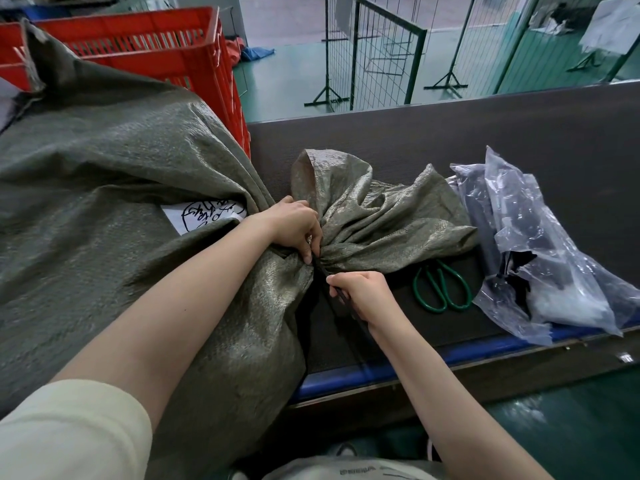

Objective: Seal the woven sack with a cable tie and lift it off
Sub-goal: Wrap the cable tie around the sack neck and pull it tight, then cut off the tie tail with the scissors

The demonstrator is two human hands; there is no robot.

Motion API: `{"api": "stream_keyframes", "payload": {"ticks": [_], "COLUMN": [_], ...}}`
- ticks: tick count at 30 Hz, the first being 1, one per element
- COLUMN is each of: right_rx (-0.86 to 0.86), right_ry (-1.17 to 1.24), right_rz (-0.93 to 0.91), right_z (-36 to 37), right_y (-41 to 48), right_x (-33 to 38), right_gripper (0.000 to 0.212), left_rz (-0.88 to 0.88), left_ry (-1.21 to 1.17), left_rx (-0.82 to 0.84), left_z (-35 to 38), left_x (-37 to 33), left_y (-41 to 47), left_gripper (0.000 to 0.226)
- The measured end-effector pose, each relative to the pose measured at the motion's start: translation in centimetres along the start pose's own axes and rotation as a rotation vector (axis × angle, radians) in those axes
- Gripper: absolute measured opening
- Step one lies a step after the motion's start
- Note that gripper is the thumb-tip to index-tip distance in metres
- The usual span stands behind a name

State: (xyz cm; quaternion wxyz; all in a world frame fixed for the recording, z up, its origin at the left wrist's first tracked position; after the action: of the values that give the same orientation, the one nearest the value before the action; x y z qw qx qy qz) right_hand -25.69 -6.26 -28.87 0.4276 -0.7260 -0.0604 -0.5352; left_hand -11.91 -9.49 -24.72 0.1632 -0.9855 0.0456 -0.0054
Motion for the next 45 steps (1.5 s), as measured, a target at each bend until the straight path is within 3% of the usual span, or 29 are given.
{"api": "stream_keyframes", "payload": {"ticks": [3, 5, 7, 9, 12, 17, 23, 27, 30, 32, 35, 37, 39, 42, 45], "right_rx": [0.051, -0.003, -0.165, -0.445, -0.680, -0.619, -0.550, -0.544, -0.548, -0.584, -0.614, -0.579, -0.555, -0.526, -0.484], "right_ry": [0.008, -0.030, -0.131, -0.364, -0.640, -0.856, -0.876, -0.955, -0.975, -0.932, -0.736, -0.572, -0.443, -0.379, -0.414], "right_rz": [0.045, 0.052, 0.036, 0.011, 0.062, 0.116, 0.292, 0.322, 0.254, 0.171, 0.058, 0.038, -0.014, -0.161, -0.297], "right_z": [-0.2, -1.7, -5.0, -9.7, -14.7, -15.6, -15.3, -15.0, -14.7, -14.5, -14.5, -14.8, -14.9, -14.1, -12.8], "right_y": [-0.3, 0.3, 1.2, 1.9, 1.7, 2.9, 2.7, 1.8, 1.2, 0.6, -0.2, 0.0, 0.4, 0.4, 0.2], "right_x": [0.1, 0.0, -0.6, -1.5, -3.0, -3.9, -4.9, -6.0, -6.5, -6.7, -6.9, -7.3, -7.0, -5.2, -2.9], "right_gripper": [0.035, 0.040, 0.038, 0.024, 0.043, 0.058, 0.060, 0.053, 0.044, 0.040, 0.038, 0.041, 0.041, 0.039, 0.025], "left_rz": [0.036, 0.041, 0.024, 0.051, 0.118, 0.148, 0.079, 0.001, -0.049, -0.032, 0.070, 0.126, 0.152, 0.134, 0.102], "left_ry": [0.010, -0.069, -0.251, -0.388, -0.299, -0.216, -0.021, 0.210, 0.213, 0.068, -0.242, -0.315, -0.276, 0.000, 0.143], "left_rx": [0.024, 0.062, 0.087, 0.079, 0.090, 0.245, 0.272, 0.246, 0.255, 0.220, 0.060, -0.006, 0.041, 0.199, 0.112], "left_z": [-0.2, -0.6, -1.7, -3.3, -4.6, -0.9, 1.8, 2.8, 3.2, 2.7, 0.1, -1.9, -2.5, -0.4, 0.5], "left_x": [-0.8, -1.4, -2.5, -4.5, -8.1, -11.6, -10.0, -6.8, -4.8, -4.3, -5.2, -5.9, -6.1, -5.7, -5.1], "left_y": [-0.3, -0.4, -0.3, 0.5, 2.4, 4.9, 6.6, 7.0, 6.4, 5.9, 4.8, 3.4, 1.7, -0.2, -0.6], "left_gripper": [0.027, 0.030, 0.044, 0.045, 0.034, 0.036, 0.049, 0.043, 0.040, 0.039, 0.042, 0.045, 0.045, 0.041, 0.029]}}
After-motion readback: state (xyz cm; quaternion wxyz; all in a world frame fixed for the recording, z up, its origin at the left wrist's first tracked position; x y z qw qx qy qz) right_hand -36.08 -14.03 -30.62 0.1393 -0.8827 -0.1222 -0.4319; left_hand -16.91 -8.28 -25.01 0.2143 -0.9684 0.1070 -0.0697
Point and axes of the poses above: each hand's wrist, its own y-axis towards the middle knuckle, its own z-axis out of the palm, x = y × z, the point moved 9 cm from there along y, towards the middle knuckle, and after that the axes turned 8 degrees about z, right-handed, at the moved point
